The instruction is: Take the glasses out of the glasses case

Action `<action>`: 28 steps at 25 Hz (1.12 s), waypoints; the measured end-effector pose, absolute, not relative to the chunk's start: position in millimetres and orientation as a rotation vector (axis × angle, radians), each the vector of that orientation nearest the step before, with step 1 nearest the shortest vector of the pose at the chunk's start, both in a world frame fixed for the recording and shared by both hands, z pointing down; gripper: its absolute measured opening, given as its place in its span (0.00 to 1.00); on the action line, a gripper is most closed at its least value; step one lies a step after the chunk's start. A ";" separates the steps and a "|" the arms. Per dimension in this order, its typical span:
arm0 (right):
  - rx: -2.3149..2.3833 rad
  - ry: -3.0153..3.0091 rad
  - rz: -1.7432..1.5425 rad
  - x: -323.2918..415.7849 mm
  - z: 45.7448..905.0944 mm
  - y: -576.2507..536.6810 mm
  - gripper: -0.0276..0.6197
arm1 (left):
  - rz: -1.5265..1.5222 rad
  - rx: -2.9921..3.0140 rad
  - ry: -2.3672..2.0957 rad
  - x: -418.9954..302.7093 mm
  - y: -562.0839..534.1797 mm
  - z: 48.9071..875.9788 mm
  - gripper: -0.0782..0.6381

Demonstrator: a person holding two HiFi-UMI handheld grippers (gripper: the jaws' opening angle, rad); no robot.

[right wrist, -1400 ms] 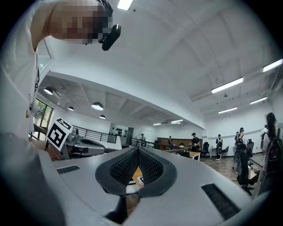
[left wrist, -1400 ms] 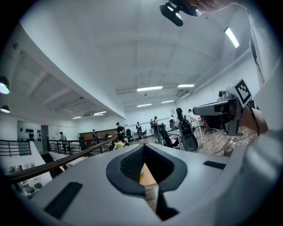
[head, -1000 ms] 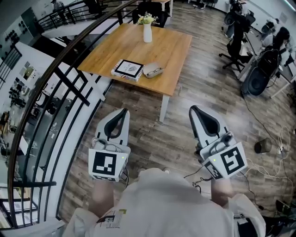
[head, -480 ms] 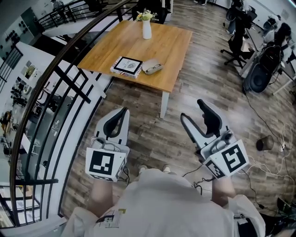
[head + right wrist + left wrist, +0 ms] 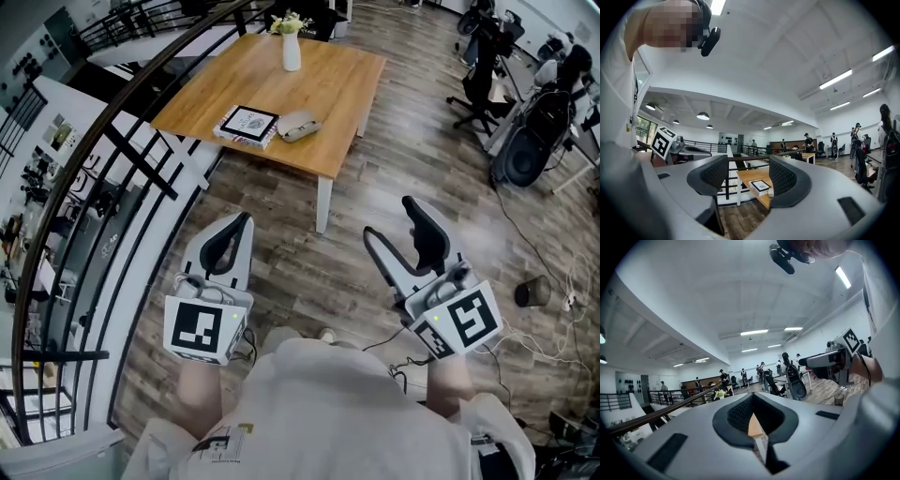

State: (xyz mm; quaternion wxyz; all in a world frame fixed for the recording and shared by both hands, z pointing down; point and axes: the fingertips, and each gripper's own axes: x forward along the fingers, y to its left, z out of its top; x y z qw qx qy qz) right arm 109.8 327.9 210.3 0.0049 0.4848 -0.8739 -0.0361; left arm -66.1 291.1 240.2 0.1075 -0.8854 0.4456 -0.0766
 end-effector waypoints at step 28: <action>1.427 -2.716 -0.088 99.6 253.4 161.8 0.49 | -0.244 -2.596 1.338 -75.2 120.5 273.6 0.13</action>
